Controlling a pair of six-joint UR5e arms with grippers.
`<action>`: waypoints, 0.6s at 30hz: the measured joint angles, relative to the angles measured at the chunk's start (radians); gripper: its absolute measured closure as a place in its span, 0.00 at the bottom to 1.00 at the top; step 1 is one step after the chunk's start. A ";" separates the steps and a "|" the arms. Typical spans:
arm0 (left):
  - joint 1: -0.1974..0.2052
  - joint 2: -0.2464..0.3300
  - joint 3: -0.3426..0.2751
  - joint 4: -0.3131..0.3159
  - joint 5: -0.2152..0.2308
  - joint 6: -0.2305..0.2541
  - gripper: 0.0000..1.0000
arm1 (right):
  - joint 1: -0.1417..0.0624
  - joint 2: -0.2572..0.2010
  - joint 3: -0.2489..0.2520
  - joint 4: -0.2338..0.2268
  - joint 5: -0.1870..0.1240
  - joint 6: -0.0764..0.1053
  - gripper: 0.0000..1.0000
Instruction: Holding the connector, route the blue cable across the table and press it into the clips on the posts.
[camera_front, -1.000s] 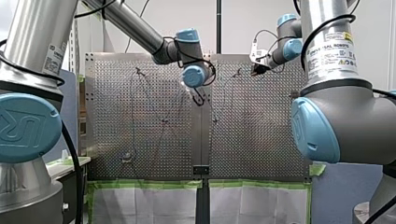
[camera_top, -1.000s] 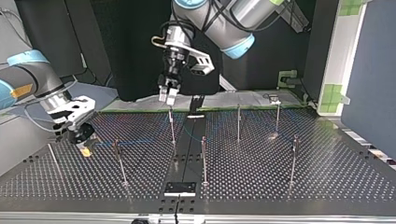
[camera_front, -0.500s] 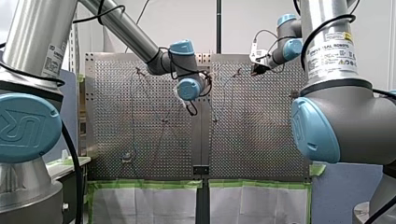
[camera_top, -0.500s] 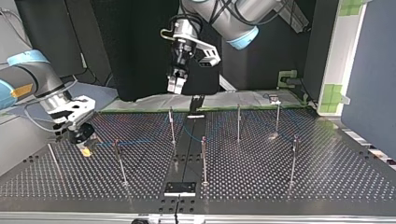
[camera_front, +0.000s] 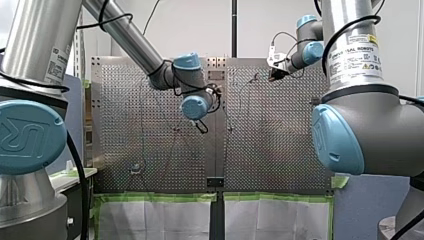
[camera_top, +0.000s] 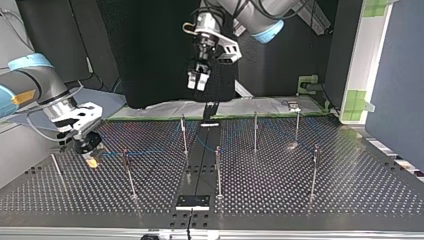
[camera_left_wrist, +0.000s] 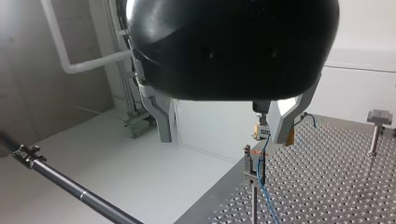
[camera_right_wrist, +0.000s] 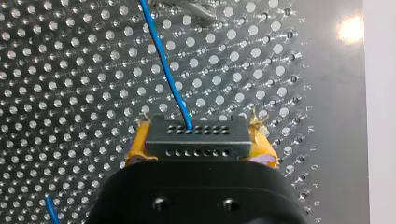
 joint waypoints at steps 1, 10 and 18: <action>0.001 0.000 -0.010 0.010 0.005 -0.010 0.00 | 0.000 0.000 0.000 0.000 0.000 0.000 1.00; 0.007 -0.001 -0.085 0.032 -0.018 0.021 0.00 | 0.000 0.000 0.000 0.000 0.000 0.000 1.00; 0.016 -0.001 -0.153 -0.032 -0.084 0.019 0.00 | 0.000 0.000 0.000 0.000 0.000 -0.001 1.00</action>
